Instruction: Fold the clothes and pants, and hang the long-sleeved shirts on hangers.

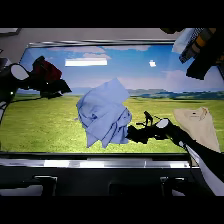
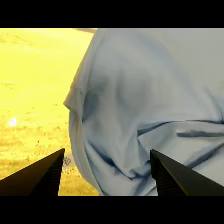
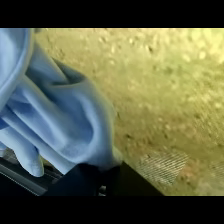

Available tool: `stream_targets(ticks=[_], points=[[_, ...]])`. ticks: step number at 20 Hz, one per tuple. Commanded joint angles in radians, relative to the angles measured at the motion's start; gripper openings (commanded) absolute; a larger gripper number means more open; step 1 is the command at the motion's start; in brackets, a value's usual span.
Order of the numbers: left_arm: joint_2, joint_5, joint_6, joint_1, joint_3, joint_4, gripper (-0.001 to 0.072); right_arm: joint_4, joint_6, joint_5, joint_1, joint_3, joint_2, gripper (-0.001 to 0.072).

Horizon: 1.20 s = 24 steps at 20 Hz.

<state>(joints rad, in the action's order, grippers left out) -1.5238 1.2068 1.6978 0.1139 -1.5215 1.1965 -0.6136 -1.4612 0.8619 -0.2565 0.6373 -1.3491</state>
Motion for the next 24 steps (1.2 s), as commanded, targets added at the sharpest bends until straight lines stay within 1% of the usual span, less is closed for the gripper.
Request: stream_targets(ticks=[1, 3, 6, 8, 12, 13, 14, 15, 16, 17, 18, 19, 21, 22, 24], points=[[-0.114, -0.063, -0.09, 0.011, 0.0, -0.081, 0.0612, -0.013, -0.012, 0.028, -0.011, -0.001, 0.039, 0.0037], [-0.189, -0.121, -0.134, 0.011, 0.0, -0.16, 0.0611, -0.091, -0.068, 0.067, -0.011, -0.001, 0.09, 0.0037], [-0.279, -0.18, -0.14, 0.011, 0.0, -0.215, 0.0608, -0.194, -0.152, 0.089, -0.011, -0.001, 0.16, 0.0037], [-0.323, -0.187, -0.146, 0.009, 0.0, -0.222, 0.0608, -0.214, -0.183, 0.09, -0.011, -0.001, 0.192, 0.0037], [-0.365, -0.205, -0.146, 0.007, 0.0, -0.222, 0.0586, -0.21, -0.189, 0.09, -0.011, -0.001, 0.232, 0.0037], [-0.365, -0.207, -0.149, 0.003, 0.0, -0.231, 0.0452, -0.211, -0.189, 0.089, -0.011, -0.001, 0.24, 0.0037], [-0.365, -0.204, -0.18, 0.002, 0.0, -0.269, 0.0226, -0.21, -0.189, 0.085, -0.011, -0.001, 0.249, 0.0037], [-0.364, -0.198, -0.221, 0.001, -0.001, -0.322, 0.0041, -0.211, -0.188, 0.074, -0.011, -0.001, 0.264, 0.0037], [-0.359, -0.198, -0.244, 0.002, -0.001, -0.378, 0.0017, -0.218, -0.188, 0.06, -0.011, 0.002, 0.28, 0.0036], [-0.351, -0.194, -0.244, 0.005, -0.01, -0.414, 0.0016, -0.253, -0.19, 0.053, -0.011, 0.022, 0.298, 0.0036], [-0.334, -0.183, -0.244, 0.012, -0.031, -0.423, 0.0015, -0.323, -0.213, 0.058, -0.011, 0.062, 0.316, 0.0035], [-0.309, -0.17, -0.244, 0.021, -0.061, -0.422, 0.0014, -0.425, -0.245, 0.077, -0.011, 0.12, 0.33, 0.0035], [-0.238, -0.151, -0.242, 0.051, -0.138, -0.41, 0.0013, -0.715, -0.351, 0.149, -0.011, 0.288, 0.345, 0.0035], [-0.192, -0.151, -0.229, 0.068, -0.179, -0.389, 0.0013, -0.866, -0.398, 0.187, -0.011, 0.389, 0.349, 0.0036], [-0.087, -0.155, -0.176, 0.098, -0.265, -0.311, 0.0013, -1.085, -0.461, 0.229, -0.011, 0.58, 0.353, 0.0036]])
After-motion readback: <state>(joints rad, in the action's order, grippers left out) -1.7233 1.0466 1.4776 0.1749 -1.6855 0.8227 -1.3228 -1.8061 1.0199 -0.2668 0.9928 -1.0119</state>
